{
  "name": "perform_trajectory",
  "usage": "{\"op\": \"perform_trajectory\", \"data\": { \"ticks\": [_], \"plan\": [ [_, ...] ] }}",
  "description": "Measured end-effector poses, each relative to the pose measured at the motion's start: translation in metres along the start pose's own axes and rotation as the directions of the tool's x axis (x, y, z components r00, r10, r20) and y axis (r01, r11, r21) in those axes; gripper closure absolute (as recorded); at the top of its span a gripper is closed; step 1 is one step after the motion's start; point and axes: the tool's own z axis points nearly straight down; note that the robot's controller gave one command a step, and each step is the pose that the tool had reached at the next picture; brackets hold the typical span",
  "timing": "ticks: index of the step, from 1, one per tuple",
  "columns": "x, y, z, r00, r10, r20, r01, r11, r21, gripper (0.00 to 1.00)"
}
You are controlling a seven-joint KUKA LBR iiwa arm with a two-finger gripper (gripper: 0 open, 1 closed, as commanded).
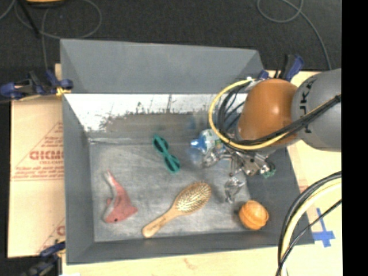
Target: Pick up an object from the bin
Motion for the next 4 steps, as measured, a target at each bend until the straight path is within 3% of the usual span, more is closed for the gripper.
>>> {"op": "perform_trajectory", "data": {
  "ticks": [1, 2, 3, 4],
  "plan": [
    [-0.002, 0.001, 0.028, 1.000, 0.009, 0.002, -0.009, 1.000, 0.001, 0.00],
    [-0.010, 0.028, 0.026, 1.000, -0.023, 0.001, 0.023, 1.000, 0.004, 0.00],
    [-0.008, 0.076, 0.025, 0.986, -0.167, 0.005, 0.167, 0.986, 0.005, 1.00],
    [-0.008, 0.076, 0.025, 0.986, -0.168, 0.005, 0.168, 0.986, 0.005, 1.00]
  ]
}}
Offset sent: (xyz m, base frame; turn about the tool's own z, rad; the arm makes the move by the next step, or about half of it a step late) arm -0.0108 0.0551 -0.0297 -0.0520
